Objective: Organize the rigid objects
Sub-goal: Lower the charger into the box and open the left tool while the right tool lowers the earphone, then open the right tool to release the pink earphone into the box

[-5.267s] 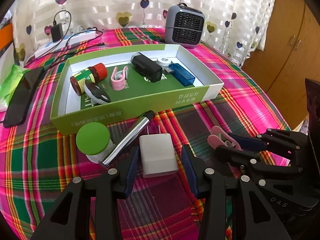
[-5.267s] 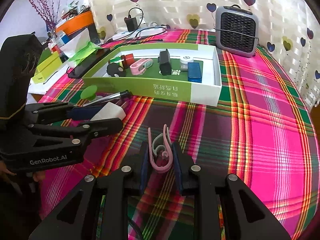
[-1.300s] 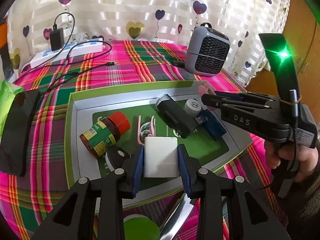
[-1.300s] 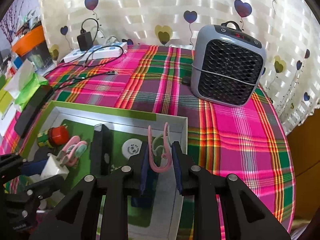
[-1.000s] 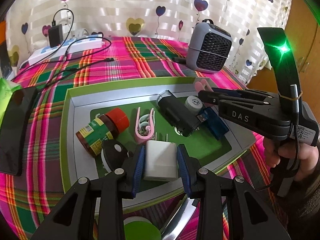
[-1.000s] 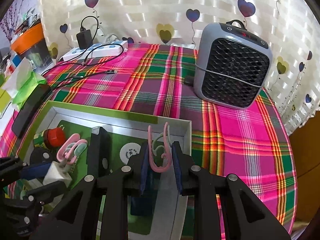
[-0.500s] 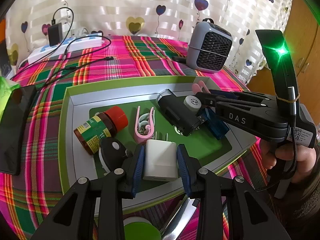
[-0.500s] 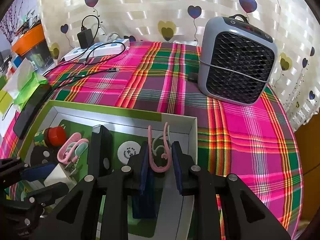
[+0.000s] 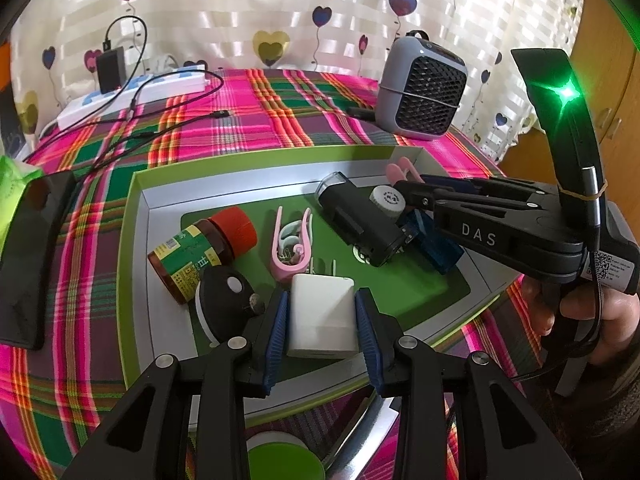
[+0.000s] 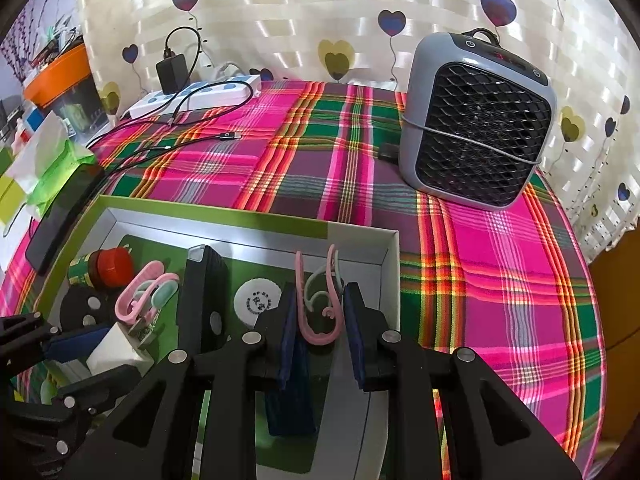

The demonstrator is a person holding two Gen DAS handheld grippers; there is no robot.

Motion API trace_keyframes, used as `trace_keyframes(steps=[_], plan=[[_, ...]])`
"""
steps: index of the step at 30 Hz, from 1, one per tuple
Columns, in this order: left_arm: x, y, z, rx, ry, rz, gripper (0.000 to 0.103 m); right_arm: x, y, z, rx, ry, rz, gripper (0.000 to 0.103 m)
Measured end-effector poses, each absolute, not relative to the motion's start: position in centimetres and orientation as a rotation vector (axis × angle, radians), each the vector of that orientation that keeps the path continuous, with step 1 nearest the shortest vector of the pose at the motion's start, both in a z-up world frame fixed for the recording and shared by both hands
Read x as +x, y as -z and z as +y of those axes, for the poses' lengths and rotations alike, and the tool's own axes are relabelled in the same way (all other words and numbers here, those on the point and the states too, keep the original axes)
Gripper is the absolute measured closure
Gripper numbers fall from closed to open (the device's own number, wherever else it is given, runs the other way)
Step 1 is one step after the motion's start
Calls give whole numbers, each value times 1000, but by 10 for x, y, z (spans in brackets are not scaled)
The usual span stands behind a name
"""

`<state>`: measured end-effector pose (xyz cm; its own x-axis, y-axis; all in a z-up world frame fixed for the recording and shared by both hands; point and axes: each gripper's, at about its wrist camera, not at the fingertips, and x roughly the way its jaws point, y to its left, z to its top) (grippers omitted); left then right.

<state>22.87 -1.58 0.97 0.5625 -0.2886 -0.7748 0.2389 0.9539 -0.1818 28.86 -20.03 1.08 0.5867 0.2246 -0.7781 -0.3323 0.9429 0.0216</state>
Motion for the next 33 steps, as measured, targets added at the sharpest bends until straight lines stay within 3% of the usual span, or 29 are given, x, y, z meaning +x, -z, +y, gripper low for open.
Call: trace_keyframes(steps=[9,16,33], plan=[[225,-13,-15,-49,302,909,67,288,-11,-202,-112,-328,886,78],[220,-16,-15,-42,301,897,66,283,-12,-203,-105,-329,877,69],[207,-27,-12,-37,295,869,66,263,-20,-202,-87,-333,851,68]])
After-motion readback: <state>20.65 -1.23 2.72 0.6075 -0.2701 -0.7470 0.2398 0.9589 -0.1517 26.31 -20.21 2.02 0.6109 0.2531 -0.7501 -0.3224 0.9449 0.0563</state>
